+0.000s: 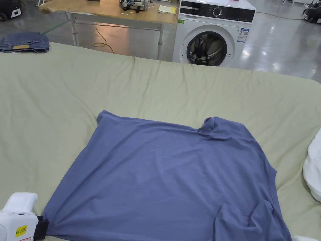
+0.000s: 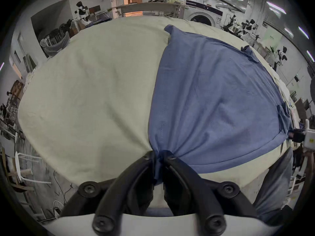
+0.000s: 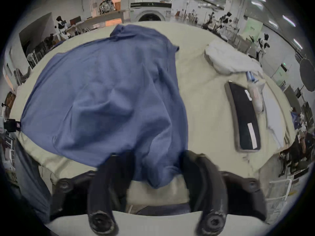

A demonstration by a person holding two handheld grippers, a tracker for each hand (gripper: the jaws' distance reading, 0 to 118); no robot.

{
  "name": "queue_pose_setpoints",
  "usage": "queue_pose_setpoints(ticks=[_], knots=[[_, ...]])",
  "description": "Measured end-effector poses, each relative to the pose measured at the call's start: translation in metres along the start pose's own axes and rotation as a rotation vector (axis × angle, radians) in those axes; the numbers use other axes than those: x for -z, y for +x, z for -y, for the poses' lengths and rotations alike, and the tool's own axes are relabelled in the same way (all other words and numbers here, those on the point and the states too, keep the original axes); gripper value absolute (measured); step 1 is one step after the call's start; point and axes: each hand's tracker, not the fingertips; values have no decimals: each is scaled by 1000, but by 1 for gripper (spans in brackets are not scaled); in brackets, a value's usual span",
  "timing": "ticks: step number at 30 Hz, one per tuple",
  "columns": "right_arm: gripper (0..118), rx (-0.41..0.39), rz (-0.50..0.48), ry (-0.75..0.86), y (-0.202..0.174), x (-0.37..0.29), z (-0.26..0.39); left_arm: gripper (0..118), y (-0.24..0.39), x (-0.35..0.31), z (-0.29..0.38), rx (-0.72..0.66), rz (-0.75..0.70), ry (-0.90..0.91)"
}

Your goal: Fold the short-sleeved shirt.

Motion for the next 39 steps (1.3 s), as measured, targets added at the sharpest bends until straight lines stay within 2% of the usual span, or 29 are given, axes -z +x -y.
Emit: queue_pose_setpoints(ticks=[2,3,5,6,13,22,29,39], knots=[[15,18,-42,37,-2,-3,0,4,0,-1,1,-1,3,1],[7,25,-91,27,-3,-3,-2,4,-1,-2,0,-1,4,2],[6,20,-54,21,-8,-4,-3,4,0,-4,1,0,4,5],[6,5,-57,23,-8,-5,-4,4,0,-5,1,1,5,7],[6,35,-88,114,-2,-35,-23,3,-3,-24,-7,-10,44,91],[6,64,-92,261,-5,-54,-95,3,6,-45,-84,34,78,235],[6,111,-71,289,-6,-24,-157,3,2,-15,-151,1,83,258],[6,92,-21,179,-7,58,-203,3,7,61,-198,-13,53,183]])
